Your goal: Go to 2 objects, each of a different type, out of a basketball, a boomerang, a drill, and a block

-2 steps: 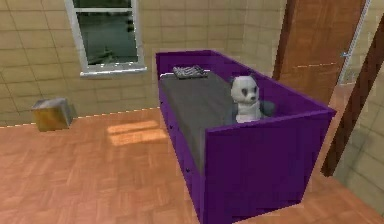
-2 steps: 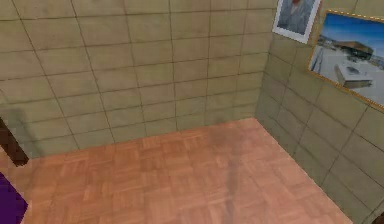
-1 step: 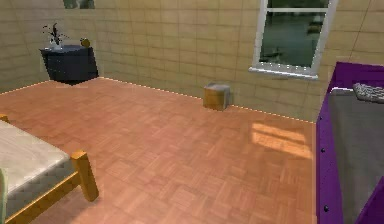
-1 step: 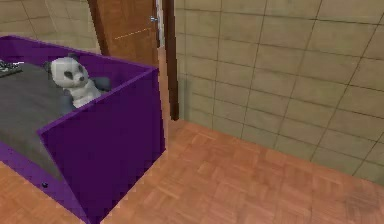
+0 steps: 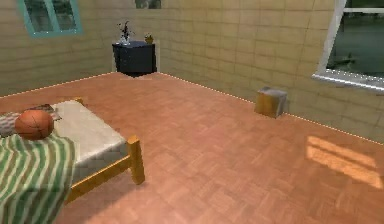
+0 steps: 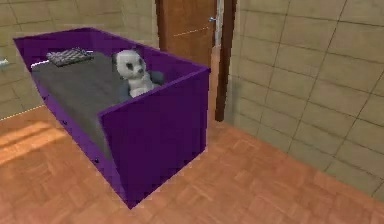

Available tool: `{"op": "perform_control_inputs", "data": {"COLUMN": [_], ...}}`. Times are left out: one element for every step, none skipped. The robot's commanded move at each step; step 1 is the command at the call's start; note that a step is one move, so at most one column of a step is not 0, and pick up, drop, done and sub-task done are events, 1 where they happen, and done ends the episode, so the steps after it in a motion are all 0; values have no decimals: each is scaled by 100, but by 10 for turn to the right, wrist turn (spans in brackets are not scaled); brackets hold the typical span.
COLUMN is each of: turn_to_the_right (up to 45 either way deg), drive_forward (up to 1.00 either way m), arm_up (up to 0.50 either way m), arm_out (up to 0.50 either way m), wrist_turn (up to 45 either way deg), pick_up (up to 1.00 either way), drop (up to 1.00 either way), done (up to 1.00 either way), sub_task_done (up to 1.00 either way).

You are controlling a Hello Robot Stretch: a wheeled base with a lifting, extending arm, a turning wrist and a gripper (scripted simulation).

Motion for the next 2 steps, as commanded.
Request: {"op": "perform_control_inputs", "data": {"turn_to_the_right": [0, -420], "drive_forward": [45, 0], "arm_up": [0, 0], "arm_out": [0, 0], "wrist_turn": [0, 0], "pick_up": [0, 0], "drop": [0, 0], "done": [0, 0], "sub_task_done": [0, 0]}}
